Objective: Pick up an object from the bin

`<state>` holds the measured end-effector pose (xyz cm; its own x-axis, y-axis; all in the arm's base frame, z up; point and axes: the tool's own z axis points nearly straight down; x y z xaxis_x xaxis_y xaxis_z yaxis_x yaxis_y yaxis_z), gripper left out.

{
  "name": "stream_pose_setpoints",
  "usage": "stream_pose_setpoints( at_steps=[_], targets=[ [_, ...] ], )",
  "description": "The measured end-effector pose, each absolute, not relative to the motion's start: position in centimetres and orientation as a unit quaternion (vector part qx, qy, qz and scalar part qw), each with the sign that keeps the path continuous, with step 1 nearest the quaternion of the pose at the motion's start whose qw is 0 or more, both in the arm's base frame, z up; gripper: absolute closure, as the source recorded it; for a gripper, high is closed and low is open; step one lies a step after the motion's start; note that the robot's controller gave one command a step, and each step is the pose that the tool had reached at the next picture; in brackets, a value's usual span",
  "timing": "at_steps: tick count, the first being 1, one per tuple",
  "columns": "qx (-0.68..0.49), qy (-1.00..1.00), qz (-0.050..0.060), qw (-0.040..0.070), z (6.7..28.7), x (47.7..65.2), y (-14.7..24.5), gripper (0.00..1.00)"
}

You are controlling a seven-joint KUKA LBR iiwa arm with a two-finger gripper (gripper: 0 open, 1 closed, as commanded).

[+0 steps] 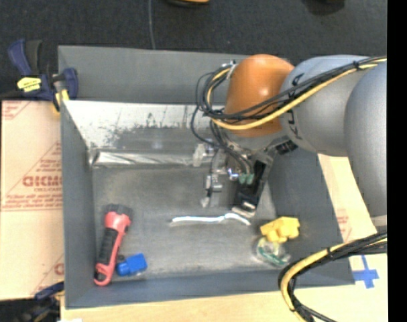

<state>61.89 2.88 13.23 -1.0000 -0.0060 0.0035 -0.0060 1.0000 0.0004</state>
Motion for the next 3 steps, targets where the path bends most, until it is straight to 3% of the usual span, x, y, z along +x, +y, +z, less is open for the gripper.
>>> stream_pose_setpoints(
  at_steps=[1,2,3],
  targets=[
    [0.003,-1.0,0.0,-0.002,13.7,62.0,2.9,0.0],
    [0.011,-1.0,0.0,-0.001,11.4,61.8,-4.0,0.0],
    [-0.045,-0.999,-0.002,-0.004,9.2,54.5,-3.6,0.0]
  ],
)
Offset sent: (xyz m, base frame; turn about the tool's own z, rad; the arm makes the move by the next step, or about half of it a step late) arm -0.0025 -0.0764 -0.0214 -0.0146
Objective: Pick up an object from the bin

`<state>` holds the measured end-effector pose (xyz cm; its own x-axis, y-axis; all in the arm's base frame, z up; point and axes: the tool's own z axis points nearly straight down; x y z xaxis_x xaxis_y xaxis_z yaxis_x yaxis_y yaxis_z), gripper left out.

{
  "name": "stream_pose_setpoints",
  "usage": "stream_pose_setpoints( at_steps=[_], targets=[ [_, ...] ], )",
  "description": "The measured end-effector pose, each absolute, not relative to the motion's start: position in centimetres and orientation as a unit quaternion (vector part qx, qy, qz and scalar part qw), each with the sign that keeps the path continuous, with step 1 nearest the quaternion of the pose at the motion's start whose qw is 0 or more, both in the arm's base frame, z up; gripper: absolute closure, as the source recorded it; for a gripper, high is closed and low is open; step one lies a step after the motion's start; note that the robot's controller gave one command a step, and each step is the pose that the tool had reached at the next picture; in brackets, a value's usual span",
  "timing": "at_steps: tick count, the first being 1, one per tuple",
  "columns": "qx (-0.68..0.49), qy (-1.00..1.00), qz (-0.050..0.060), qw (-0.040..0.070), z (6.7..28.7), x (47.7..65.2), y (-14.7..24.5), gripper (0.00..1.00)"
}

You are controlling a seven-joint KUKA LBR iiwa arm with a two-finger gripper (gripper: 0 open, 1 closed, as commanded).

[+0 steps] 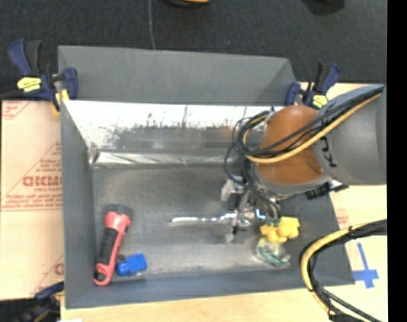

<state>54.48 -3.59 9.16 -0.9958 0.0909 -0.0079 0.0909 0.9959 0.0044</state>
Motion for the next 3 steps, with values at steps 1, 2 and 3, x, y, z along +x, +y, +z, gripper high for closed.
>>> stream_pose_setpoints(
  at_steps=[1,2,3],
  targets=[
    [-0.062,0.998,0.0,0.005,7.8,54.8,-10.7,0.0],
    [-0.013,1.0,0.002,0.003,11.4,54.4,-11.5,0.0],
    [0.088,0.996,0.001,0.005,12.1,54.8,-12.0,0.0]
  ],
)
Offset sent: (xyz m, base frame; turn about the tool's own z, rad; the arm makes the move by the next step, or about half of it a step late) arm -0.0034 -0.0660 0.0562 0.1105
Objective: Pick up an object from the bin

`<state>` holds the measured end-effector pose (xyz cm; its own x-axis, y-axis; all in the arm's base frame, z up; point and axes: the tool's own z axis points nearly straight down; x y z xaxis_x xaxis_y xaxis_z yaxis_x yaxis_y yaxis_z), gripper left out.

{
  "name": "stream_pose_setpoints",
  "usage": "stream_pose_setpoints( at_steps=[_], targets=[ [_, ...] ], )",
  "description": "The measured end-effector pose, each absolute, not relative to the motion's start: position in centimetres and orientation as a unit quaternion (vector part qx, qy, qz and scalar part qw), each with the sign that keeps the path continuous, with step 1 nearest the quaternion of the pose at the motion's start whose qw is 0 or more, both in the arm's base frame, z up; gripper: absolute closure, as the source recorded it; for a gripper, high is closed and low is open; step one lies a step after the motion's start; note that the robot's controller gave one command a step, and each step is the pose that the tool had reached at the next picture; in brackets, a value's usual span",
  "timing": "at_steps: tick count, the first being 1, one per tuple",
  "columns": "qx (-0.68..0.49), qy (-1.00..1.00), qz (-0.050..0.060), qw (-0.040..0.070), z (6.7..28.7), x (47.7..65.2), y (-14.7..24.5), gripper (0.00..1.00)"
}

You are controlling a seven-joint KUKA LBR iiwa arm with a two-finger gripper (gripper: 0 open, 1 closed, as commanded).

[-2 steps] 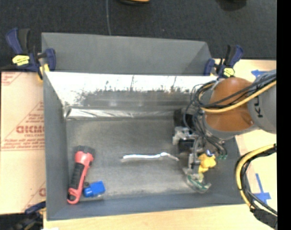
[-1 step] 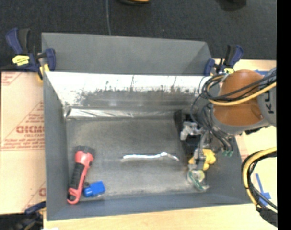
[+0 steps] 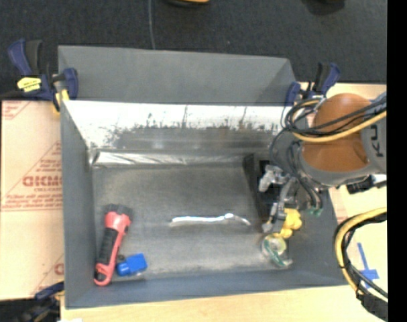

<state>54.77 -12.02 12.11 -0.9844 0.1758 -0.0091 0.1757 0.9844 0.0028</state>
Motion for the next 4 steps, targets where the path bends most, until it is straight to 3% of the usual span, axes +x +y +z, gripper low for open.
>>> stream_pose_setpoints(
  at_steps=[1,2,3,4],
  targets=[
    [-0.02,1.0,0.001,0.005,14.0,54.8,-12.0,0.0],
    [0.013,1.0,0.0,0.005,15.3,54.6,-13.9,0.0],
    [-0.133,0.991,-0.001,0.007,18.0,54.7,-13.0,0.0],
    [-0.166,0.986,-0.001,0.008,18.5,54.7,-13.4,0.0]
  ],
)
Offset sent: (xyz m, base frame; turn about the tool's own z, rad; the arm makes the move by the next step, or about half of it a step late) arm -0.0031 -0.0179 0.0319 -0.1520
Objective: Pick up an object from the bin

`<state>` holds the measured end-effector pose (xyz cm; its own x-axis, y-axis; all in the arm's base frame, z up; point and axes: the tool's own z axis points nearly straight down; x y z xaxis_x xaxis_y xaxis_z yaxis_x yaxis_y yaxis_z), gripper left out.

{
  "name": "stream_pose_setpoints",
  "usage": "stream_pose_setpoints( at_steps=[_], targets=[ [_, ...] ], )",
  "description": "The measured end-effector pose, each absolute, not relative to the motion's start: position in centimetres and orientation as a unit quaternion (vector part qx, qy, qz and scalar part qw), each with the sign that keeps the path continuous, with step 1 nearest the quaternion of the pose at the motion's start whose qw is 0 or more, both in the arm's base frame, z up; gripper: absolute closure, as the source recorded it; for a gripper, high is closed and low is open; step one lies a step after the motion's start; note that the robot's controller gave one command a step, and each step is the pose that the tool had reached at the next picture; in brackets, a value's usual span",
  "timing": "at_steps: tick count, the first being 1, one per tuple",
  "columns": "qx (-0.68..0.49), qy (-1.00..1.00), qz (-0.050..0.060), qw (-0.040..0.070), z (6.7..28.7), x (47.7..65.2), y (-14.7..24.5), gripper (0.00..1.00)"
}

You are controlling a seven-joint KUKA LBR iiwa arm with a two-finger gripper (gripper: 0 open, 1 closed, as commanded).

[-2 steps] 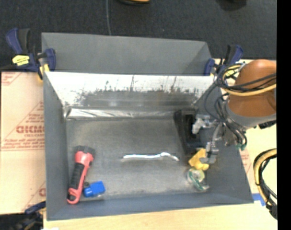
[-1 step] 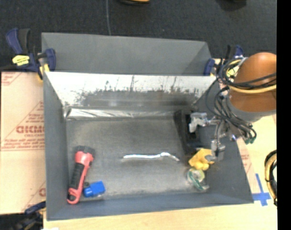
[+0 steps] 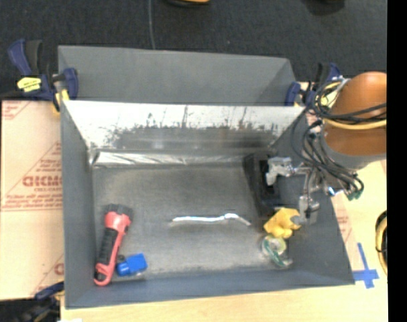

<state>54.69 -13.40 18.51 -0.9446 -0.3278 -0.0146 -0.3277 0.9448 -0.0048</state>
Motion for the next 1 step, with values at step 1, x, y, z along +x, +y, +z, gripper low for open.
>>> stream_pose_setpoints(
  at_steps=[1],
  targets=[
    [-0.021,1.0,0.0,0.008,16.51,53.57,-13.63,0.0]
  ],
)
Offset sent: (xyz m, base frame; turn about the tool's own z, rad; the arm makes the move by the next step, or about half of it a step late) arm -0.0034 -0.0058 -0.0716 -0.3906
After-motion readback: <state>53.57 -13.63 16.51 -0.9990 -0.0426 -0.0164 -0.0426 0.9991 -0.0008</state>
